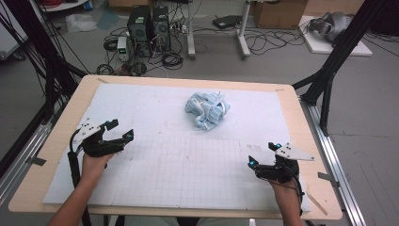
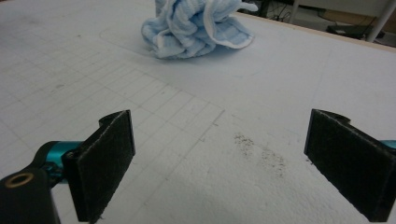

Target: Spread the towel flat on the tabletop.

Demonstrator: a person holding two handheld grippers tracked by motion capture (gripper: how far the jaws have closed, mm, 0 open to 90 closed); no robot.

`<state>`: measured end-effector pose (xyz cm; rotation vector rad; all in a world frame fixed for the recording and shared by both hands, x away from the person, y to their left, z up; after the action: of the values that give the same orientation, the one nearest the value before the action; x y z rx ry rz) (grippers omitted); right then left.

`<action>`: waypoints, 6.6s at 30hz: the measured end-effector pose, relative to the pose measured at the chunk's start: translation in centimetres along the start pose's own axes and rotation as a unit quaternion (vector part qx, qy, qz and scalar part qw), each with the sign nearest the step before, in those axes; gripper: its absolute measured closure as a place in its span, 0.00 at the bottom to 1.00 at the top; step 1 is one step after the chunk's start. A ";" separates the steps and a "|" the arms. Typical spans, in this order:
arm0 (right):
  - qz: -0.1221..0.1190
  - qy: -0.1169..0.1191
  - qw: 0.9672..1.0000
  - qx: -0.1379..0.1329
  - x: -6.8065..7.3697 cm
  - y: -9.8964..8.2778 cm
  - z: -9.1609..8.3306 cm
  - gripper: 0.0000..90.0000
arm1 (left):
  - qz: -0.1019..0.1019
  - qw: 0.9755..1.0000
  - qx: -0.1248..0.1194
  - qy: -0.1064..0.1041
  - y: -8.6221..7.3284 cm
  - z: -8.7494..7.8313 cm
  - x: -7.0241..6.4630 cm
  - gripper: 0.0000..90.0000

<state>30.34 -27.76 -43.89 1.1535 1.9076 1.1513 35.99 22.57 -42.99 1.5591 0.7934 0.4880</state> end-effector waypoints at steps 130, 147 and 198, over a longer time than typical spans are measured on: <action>-0.121 0.147 0.971 0.145 9.3 7.9 8.0 0.91 | -0.027 1.000 0.016 -0.002 -0.7 0.1 0.5 0.23; -0.143 0.149 0.974 0.094 13.7 14.3 15.6 0.93 | -0.032 0.999 0.010 0.005 -0.6 -0.1 0.7 0.23; -0.014 0.005 0.998 0.067 2.5 3.8 6.8 0.41 | -0.038 0.990 0.103 -0.088 0.4 9.9 -2.5 0.33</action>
<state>36.27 -22.19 -43.52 1.1901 2.0277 1.0304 41.37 13.96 -43.82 1.7278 0.7821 0.2128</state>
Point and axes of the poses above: each handheld gripper's, and its own axes: z roughly forward along the jaws, y roughly out of its top, x roughly to its left, the point moved 5 cm from there along z, roughly forward along the jaws, and after that the axes turned 8 degrees about -y, right-handed, at the moved point
